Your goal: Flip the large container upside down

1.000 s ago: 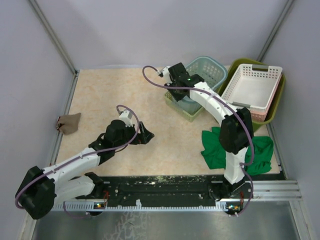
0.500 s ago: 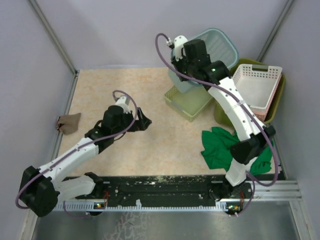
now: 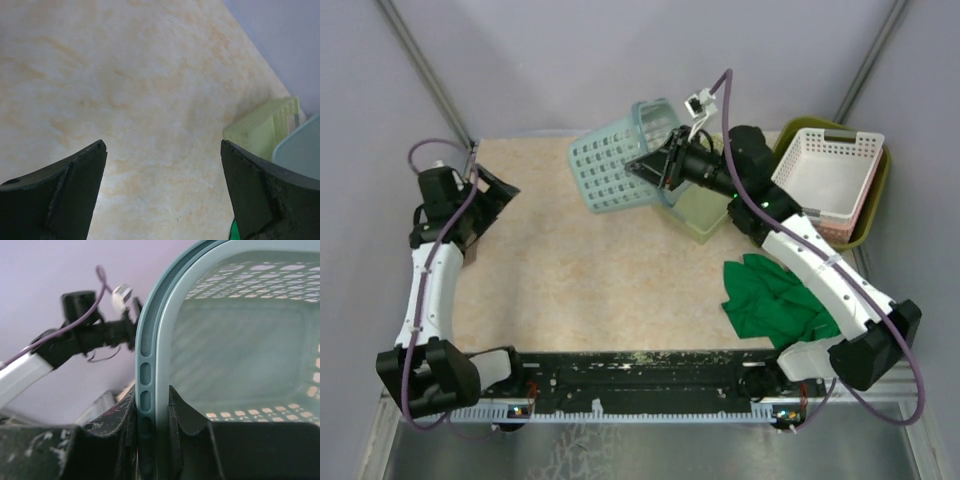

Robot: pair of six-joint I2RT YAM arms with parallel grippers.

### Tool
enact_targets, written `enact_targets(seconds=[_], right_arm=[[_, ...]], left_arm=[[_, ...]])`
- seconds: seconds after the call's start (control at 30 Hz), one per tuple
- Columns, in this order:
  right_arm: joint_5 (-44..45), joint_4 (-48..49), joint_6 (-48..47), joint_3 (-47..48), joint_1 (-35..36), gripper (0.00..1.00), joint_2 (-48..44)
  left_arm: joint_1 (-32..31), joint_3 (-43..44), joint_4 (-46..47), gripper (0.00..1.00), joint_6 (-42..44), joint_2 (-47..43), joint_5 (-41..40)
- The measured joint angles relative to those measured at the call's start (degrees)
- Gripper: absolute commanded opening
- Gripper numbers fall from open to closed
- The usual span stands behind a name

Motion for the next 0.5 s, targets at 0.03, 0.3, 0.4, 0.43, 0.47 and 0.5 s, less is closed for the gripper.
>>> enact_targets(seconds=[0.03, 0.3, 0.4, 0.43, 0.47, 0.5], right_arm=[[-1.73, 4.11, 3.13, -2.60, 0.52, 0.00, 0.31], [-12.70, 52.96, 37.77, -23.15, 3.78, 0.00, 9.20], [-13.14, 73.48, 51.82, -26.18, 3.91, 0.00, 18.58], [-13.07, 78.51, 55.19, -27.17, 3.91, 0.00, 21.44], [-12.94, 81.46, 57.27, -28.33, 3.91, 0.00, 23.39], [-12.87, 83.43, 58.64, -29.66, 3.91, 0.00, 24.61]], left_arm=[[3.41, 0.87, -1.62, 1.00, -0.48, 0.55, 0.66], [10.56, 2.32, -8.50, 1.00, -1.14, 0.50, 2.23], [10.54, 2.32, -9.33, 1.00, -1.01, 0.39, 2.43], [10.54, 2.32, -9.44, 1.00, -1.01, 0.31, 2.49], [10.54, 2.32, -9.55, 1.00, -1.01, 0.09, 2.60], [10.54, 2.32, -9.60, 1.00, -1.01, -0.22, 2.75]])
